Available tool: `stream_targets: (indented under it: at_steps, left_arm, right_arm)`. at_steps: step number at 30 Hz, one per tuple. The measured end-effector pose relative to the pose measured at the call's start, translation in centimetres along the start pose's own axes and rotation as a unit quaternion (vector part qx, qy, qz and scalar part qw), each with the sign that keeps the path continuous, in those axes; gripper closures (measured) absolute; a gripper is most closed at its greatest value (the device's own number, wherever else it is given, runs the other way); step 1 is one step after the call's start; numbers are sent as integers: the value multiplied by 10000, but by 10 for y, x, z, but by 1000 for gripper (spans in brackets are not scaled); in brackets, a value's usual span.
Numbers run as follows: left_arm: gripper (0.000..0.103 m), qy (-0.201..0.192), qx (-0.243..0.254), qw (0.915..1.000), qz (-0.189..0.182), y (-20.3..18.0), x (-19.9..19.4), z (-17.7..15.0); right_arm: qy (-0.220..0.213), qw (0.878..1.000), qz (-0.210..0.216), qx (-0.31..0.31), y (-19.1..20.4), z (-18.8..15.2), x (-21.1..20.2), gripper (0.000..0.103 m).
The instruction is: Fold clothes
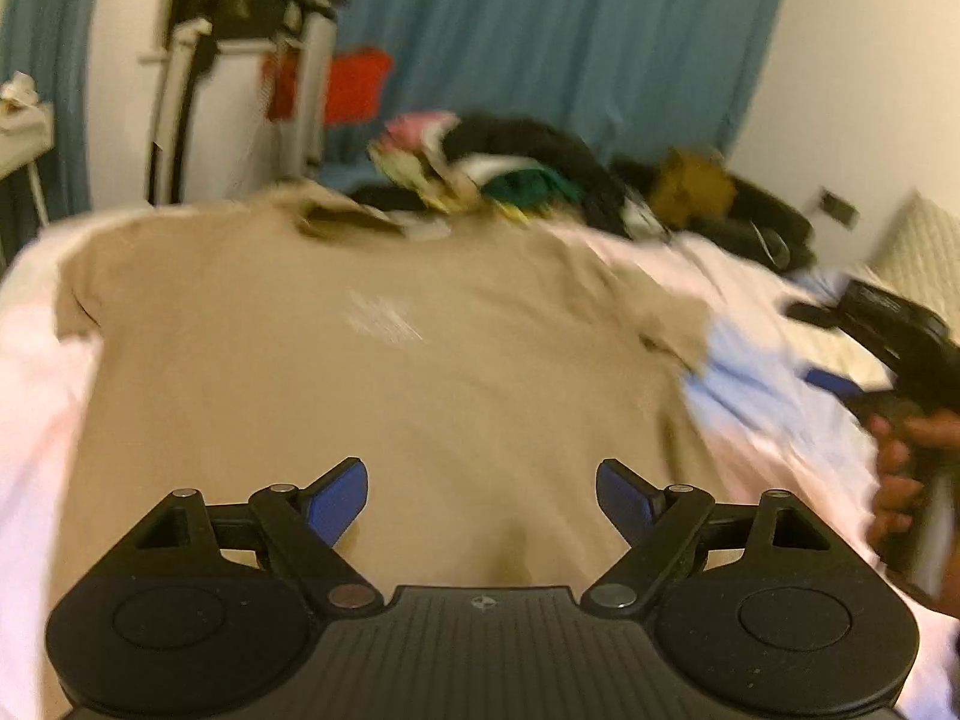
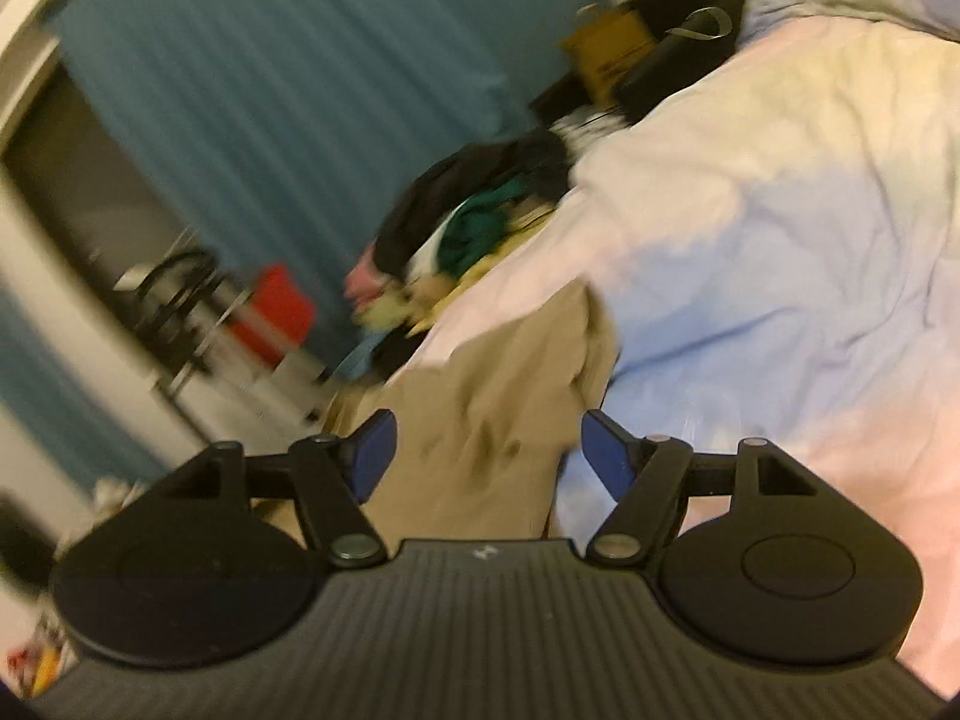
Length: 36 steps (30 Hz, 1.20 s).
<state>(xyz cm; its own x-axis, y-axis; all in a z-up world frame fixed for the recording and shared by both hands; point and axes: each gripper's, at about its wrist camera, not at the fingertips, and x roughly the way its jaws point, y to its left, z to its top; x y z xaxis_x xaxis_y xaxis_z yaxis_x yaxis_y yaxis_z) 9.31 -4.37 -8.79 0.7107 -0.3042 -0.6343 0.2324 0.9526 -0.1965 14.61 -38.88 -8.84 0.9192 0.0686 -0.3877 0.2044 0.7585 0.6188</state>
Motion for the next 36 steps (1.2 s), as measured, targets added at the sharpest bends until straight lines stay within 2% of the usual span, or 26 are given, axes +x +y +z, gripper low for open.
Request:
stream_targets:
  at_steps: [2, 4, 7, 9, 11, 14, 17, 19, 21, 24, 26, 28, 29, 32, 34, 35, 36]
  left_arm:
    - [31, 284, 89, 9992, -281, -27, 1, -15]
    - [37, 501, 208, 9967, -602, -52, 7, -27]
    - [46, 681, 402, 9931, -866, -79, 22, -43]
    - [60, 913, 413, 9900, -993, -88, 38, -56]
    - [81, 1172, 395, 9851, -1195, -93, 51, -69]
    - [95, 1341, 554, 9756, -1648, -99, 62, -83]
    - [98, 1412, 523, 9651, -2142, -102, 68, -89]
    - [98, 1484, 392, 9576, -2437, -100, 70, -91]
    - [97, 1494, 412, 9547, -2538, -94, 69, -89]
    - [83, 1466, 322, 9551, -2553, -78, 67, -79]
    - [53, 1269, 232, 9620, -2404, -62, 61, -68]
    - [40, 1042, 165, 9703, -2179, -46, 55, -56]
    - [38, 919, 136, 9753, -2006, -36, 52, -50]
    - [34, 566, 112, 9875, -1464, -11, 49, -29]
    - [32, 292, 133, 9933, -1111, 5, 44, -15]
    - [30, 159, 128, 9951, -968, 13, 39, -7]
    - [30, 29, 113, 9964, -836, 22, 34, 0]
  right_arm:
    - [126, 9997, 159, -131, -4, -5, -3, 32]
    - [252, 9992, 298, -128, -11, -7, 2, 32]
    - [489, 9956, 658, 456, -31, -7, 24, 32]
    - [704, 9919, 731, 767, -43, -10, 42, 32]
    - [885, 9885, 760, 967, -53, -14, 57, 32]
    - [1020, 9860, 798, 1054, -61, -16, 78, 32]
    - [1123, 9852, 775, 1034, -65, -17, 101, 32]
    - [1132, 9854, 747, 1034, -70, -18, 118, 32]
    - [1060, 9853, 813, 1067, -74, -19, 130, 32]
    - [826, 9861, 901, 1121, -74, -17, 151, 32]
    - [644, 9879, 940, 1050, -70, -14, 164, 32]
    - [501, 9897, 939, 955, -66, -13, 178, 33]
    - [437, 9913, 866, 889, -63, -13, 184, 35]
    - [143, 9949, 561, 830, -59, -7, 199, 46]
    - [44, 9962, 258, 828, -58, 0, 209, 63]
    - [75, 9973, 54, 735, -54, 6, 215, 82]
    - [113, 9983, -72, 573, -49, 11, 219, 93]
